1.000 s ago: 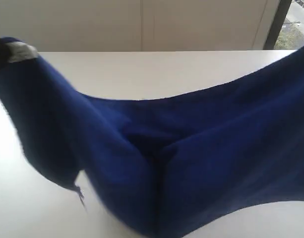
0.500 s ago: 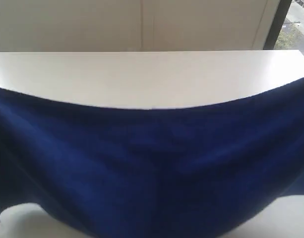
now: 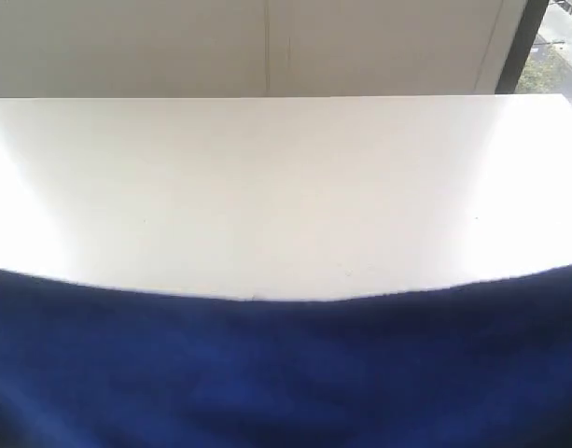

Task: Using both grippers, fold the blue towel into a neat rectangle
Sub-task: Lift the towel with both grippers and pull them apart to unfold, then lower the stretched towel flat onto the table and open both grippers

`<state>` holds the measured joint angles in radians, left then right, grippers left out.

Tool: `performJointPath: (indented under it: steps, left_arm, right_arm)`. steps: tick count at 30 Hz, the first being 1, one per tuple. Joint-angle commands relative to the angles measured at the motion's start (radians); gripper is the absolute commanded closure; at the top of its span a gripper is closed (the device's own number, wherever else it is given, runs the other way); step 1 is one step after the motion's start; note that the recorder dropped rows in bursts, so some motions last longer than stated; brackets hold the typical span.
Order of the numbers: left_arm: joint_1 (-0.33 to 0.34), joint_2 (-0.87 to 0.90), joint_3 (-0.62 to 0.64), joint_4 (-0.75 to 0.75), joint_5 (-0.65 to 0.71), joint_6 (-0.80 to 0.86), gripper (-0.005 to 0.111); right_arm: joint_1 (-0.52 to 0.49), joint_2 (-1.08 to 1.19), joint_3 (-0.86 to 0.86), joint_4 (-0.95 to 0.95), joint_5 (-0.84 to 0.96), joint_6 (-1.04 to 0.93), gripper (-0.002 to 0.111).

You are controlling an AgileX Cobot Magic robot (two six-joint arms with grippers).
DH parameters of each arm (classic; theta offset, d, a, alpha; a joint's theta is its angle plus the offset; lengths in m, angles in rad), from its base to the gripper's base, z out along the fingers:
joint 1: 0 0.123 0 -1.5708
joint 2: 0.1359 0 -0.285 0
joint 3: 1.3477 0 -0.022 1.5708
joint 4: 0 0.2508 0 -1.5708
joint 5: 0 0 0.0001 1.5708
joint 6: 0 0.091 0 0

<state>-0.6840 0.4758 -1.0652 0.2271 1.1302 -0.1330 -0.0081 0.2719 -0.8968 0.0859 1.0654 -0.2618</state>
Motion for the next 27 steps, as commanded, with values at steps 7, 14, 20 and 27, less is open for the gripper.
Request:
performJointPath:
  steps: [7,14,20,27]
  left_arm:
    - [0.004,0.328,0.156,0.294,-0.224,-0.223,0.107]
    - [0.083,0.719,0.183,0.666,-0.431,-0.600,0.107]
    - [0.268,1.017,0.149,0.682,-0.723,-0.705,0.107]
    - [0.414,1.253,0.040,0.682,-0.939,-0.723,0.107]
  right_arm:
    - [-0.003,0.383,0.114,-0.086,-0.296,0.091,0.108]
    - [-0.003,0.765,0.161,-0.136,-0.620,0.140,0.108]
    - [-0.003,1.062,0.159,-0.136,-0.917,0.174,0.108]
    - [-0.003,1.338,0.075,-0.136,-1.077,0.176,0.108]
